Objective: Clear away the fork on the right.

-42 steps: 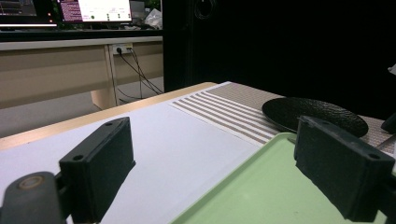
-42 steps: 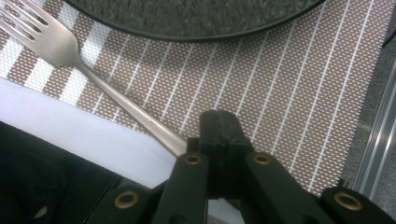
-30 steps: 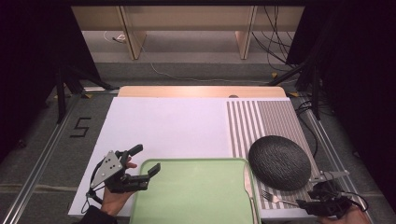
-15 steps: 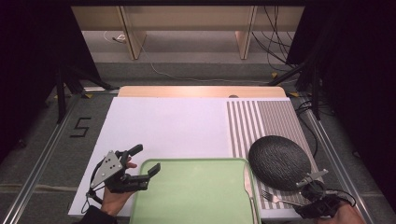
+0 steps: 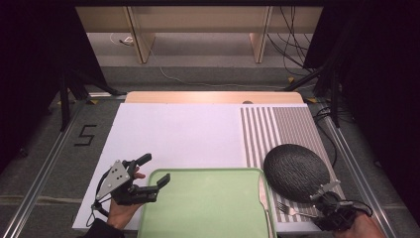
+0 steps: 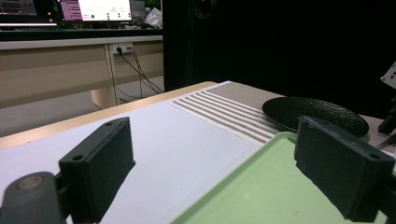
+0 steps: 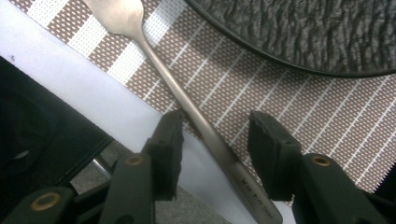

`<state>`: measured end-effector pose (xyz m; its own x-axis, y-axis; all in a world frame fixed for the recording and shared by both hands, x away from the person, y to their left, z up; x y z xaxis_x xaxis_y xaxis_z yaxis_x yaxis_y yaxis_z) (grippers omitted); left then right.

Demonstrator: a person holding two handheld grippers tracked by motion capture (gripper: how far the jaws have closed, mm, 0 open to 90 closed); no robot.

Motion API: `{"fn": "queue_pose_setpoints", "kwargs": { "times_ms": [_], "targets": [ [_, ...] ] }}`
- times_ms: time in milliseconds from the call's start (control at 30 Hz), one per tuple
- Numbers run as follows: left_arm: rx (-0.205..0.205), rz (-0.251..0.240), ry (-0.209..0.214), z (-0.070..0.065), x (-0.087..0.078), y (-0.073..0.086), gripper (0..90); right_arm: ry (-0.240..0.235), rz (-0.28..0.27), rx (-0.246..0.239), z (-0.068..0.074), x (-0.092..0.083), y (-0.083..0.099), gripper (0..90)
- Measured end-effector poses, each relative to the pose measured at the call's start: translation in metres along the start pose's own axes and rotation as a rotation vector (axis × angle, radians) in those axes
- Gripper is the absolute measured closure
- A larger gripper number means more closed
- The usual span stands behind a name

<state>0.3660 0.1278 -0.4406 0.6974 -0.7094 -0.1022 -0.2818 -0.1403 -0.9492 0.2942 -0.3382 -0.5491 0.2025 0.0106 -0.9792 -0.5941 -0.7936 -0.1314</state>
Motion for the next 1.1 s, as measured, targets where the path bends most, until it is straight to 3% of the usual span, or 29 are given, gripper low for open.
{"fn": "queue_pose_setpoints", "kwargs": {
  "times_ms": [200, 433, 700, 1100],
  "targets": [
    [-0.001, 0.001, 0.000, 0.000, 0.000, 0.000, 11.4, -0.016, 0.010, -0.029, 0.002, 0.000, -0.002, 65.6],
    [-0.001, 0.003, -0.002, 0.001, 0.000, 0.000, 11.4, -0.028, 0.045, -0.097, 0.005, 0.000, -0.005, 72.2],
    [-0.001, 0.003, -0.003, 0.001, 0.000, 0.000, 11.4, -0.025, 0.090, -0.219, 0.008, 0.001, -0.009, 76.8],
    [-0.001, 0.002, -0.004, 0.001, 0.000, 0.000, 11.4, -0.027, 0.120, -0.290, 0.011, 0.000, -0.010, 81.8]
  ]
}}
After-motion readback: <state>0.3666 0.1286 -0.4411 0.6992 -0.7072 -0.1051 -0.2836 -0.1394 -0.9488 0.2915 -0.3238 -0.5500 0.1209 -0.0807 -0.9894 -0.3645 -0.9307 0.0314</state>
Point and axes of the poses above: each handheld gripper's, and its own axes: x roughly forward along the jaws, y roughly out of its underside, z roughly to its left, the point moved 10 cm from there along x, roughly forward along the jaws, and after that the axes turned 14 degrees about -x, right-handed, at the moved point
